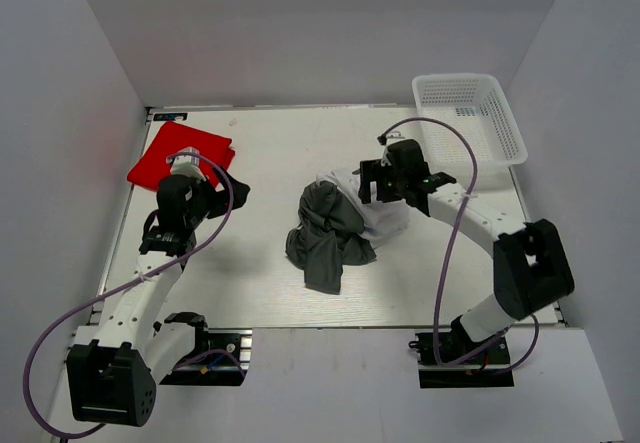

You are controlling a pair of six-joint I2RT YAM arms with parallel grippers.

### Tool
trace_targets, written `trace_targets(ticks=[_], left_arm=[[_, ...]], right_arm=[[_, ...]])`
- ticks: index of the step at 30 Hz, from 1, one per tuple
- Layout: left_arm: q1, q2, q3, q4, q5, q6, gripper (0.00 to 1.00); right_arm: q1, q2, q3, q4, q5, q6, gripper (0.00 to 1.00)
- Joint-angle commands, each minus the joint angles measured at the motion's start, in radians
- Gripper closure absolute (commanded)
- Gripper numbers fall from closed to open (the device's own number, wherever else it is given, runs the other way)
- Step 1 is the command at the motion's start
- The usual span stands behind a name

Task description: Fold and stack the t-shirts

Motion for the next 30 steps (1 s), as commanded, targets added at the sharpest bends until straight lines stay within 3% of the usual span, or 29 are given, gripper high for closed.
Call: trace_targets(ticks=[1,3,6,7,8,10,22,24,30], left_arm=[[0.005,-0.006,-0.001,0.014,0.005,0.011,0.00],[0.005,-0.006,-0.001,0.005,-0.016,0.011,0.00],[0.005,-0.028,-0.001,0.005,-0.030,0.011,0.00],[0.005,-0.038,-0.001,0.005,-0.030,0.011,0.00],[0.005,-0.039,-0.001,-0.004,-0.030,0.011,0.00],[0.005,-0.048,-0.011,-0.004,-0.030,0.011,0.00],[0.005,-0.077,-0.011,-0.004,-0.039,0.011,0.00],[0.005,-0.077,-0.011,-0.015,-0.039,0.011,0.00],[0.005,-0.077,-0.011,-0.039,-0.075,0.011,0.00]], right_arm=[[0.000,0.093,0.016,-0.018,-0.042,0.030,0.10],[0.000,0.138,0.013,-0.017,-0.101,0.053,0.12],[-0.002,0.188,0.011,-0.028,-0.090,0.087,0.26],[0.000,0.191,0.030,-0.055,-0.069,0.096,0.60],[0.000,0.188,0.037,-0.066,-0.058,0.105,0.79],[-0.002,0.144,0.048,-0.069,0.006,0.110,0.98],[-0.003,-0.224,0.202,-0.081,0.238,0.016,1.00],[-0.008,-0.253,0.247,-0.063,0.371,-0.003,1.00],[-0.062,-0.232,0.402,0.063,0.534,-0.132,1.00]])
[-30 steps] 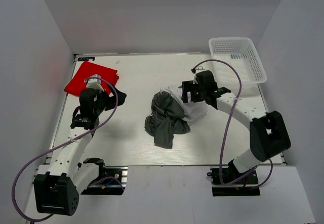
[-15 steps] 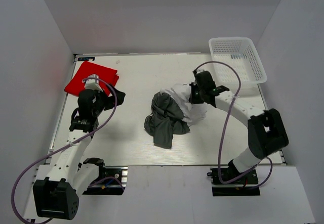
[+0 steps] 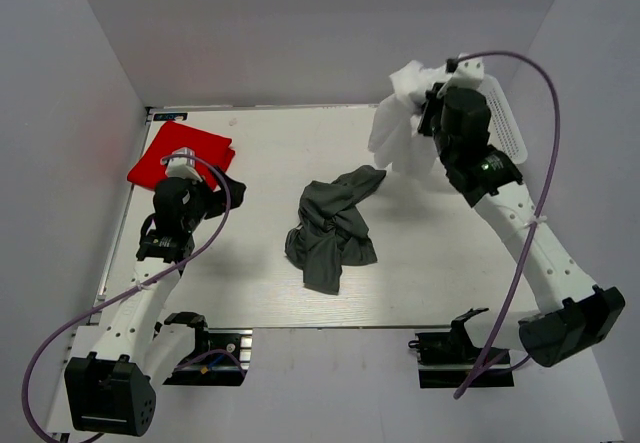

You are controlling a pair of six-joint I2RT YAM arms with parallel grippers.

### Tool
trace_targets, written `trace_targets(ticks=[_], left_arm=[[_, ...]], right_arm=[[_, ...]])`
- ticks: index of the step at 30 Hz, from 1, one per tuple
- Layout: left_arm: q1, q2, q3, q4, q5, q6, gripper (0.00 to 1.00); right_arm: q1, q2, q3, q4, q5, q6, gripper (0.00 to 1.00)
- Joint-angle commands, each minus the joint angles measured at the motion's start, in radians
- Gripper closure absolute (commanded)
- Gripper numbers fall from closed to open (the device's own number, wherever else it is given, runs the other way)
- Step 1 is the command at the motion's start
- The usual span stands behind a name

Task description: Fold and stack the t-shirts

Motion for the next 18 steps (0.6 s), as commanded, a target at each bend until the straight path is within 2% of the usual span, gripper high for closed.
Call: trace_targets(ticks=[1,3,4,8,12,18], left_arm=[[0.005,-0.022,-0.008,-0.028,-0.034,0.008,0.00],[0.005,-0.022,-0.008,-0.028,-0.034,0.008,0.00],[0.005,-0.022,-0.008,-0.028,-0.023,0.008,0.00],[0.005,-0.009,-0.008,-0.028,-0.028,0.017,0.00],[0.005,0.018,0.021,-0.066,-0.080,0.017,0.00],[-0.004,0.086,0.046,-0.091,-0.092,0.017,0.00]], right_arm=[[-0.053,0.072,0.215,0.108,0.177,-0.110,1.00],[-0.096,0.161,0.307,0.050,0.185,-0.142,1.00],[-0.105,0.223,0.450,0.036,0.189,-0.164,1.00],[-0.185,0.385,0.684,-0.015,0.237,-0.176,1.00],[-0.288,0.504,0.750,-0.058,0.255,-0.135,1.00],[-0.429,0.657,0.741,-0.169,0.116,-0.026,1.00]])
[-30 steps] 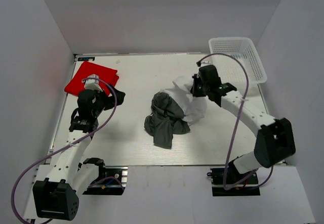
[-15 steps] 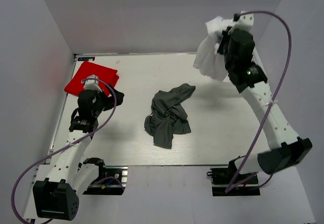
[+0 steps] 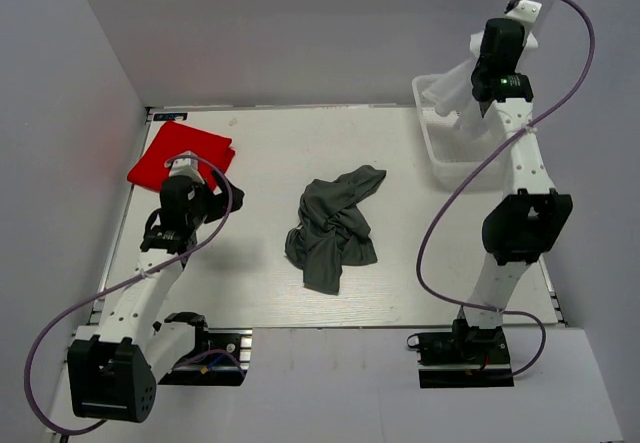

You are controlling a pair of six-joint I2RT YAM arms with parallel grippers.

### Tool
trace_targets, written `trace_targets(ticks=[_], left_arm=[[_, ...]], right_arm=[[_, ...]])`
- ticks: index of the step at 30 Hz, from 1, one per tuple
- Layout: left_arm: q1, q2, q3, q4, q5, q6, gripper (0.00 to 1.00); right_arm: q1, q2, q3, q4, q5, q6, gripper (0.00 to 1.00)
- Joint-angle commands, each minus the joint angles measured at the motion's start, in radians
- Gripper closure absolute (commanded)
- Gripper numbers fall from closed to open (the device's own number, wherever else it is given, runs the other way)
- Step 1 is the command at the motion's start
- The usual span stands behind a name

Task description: Fold and stack the t-shirts

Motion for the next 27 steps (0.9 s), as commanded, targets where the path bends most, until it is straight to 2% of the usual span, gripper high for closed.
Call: trace_targets(ticks=[1,2,3,5,6,8,12,15,17,21,25,27], left_arm=[[-0.003,0.036,0.044,-0.043,-0.029,-0.001,0.00],[-0.003,0.050,0.053,-0.043,-0.013,-0.011,0.00],[-0.003,0.083,0.053,-0.031,0.024,-0.023,0.00],[-0.003,0.126,0.053,-0.006,0.095,-0.035,0.00],[-0.003,0.149,0.053,0.021,0.195,-0.035,0.00],[-0.029,0.201,0.044,0.044,0.276,-0.035,0.00],[-0.110,0.202,-0.004,0.081,0.330,-0.058,0.00],[-0.217,0.228,-0.001,0.106,0.391,-0.083,0.00],[-0.321,0.257,0.008,0.074,0.376,-0.083,0.00],[-0.441,0.341,0.018,0.025,0.365,-0.104,0.00],[-0.552,0.395,0.042,-0.029,0.258,-0.127,0.00],[-0.595,0.409,0.033,-0.041,0.248,-0.143,0.00]], right_arm=[[-0.055,0.071,0.024,-0.090,-0.087,0.092,1.00],[-0.093,0.093,0.022,-0.138,-0.200,0.107,0.89],[-0.099,0.101,0.015,-0.145,-0.237,0.121,0.65],[-0.106,0.104,-0.001,-0.154,-0.343,0.131,0.10],[-0.104,0.102,-0.022,-0.154,-0.366,0.138,0.10],[-0.103,0.076,-0.025,-0.173,-0.449,0.152,0.10],[-0.080,-0.020,-0.123,-0.139,-0.567,0.151,0.10],[-0.040,-0.123,-0.301,-0.047,-0.754,0.164,0.10],[-0.009,-0.175,-0.364,-0.041,-0.820,0.174,0.10],[0.115,-0.241,-0.536,0.034,-0.892,0.180,0.10],[0.221,-0.226,-0.668,0.097,-0.912,0.164,0.10],[0.250,-0.194,-0.714,0.128,-0.966,0.161,0.10]])
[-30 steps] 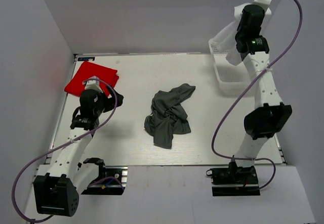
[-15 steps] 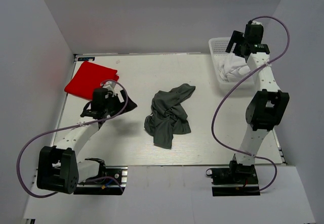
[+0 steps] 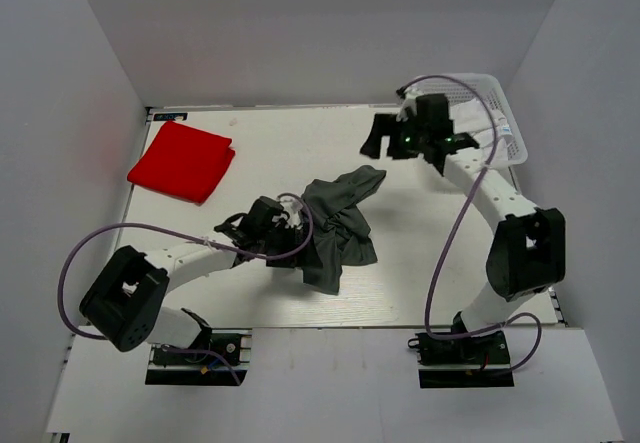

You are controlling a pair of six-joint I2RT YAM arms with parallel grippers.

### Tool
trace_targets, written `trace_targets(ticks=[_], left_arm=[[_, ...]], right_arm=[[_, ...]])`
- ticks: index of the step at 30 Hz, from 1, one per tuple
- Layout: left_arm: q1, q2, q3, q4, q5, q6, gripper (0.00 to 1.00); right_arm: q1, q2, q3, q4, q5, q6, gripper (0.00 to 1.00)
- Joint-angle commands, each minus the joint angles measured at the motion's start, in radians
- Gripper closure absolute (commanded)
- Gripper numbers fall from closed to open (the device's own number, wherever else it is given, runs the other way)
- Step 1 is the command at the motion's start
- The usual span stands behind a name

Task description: Fold and stack the t-shirts

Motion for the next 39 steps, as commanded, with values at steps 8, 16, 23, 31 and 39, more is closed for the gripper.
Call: trace_targets(ticks=[8,16,23,31,39], left_arm=[[-0.117,0.067,0.031,-0.068,-0.193,-0.075,0.00],[-0.135,0.164,0.109,-0.106,-0.257,-0.065,0.46],[-0.144,0.036,0.132,-0.174,-0.352,-0.065,1.00],[-0.144,-0.182,0.327,-0.315,-0.765,-0.055,1.00],[-0.144,-0.345,0.600,-0.312,-0.958,0.099,1.00]], right_arm=[[0.135,0.194,-0.114,0.159,-0.108,0.019,0.10],[0.161,0.297,-0.061,0.177,-0.053,0.041,0.40],[0.161,0.101,-0.212,0.314,0.076,0.056,1.00],[0.153,-0.158,-0.203,0.269,0.407,0.015,1.00],[0.156,-0.406,-0.030,0.196,0.506,-0.139,1.00]])
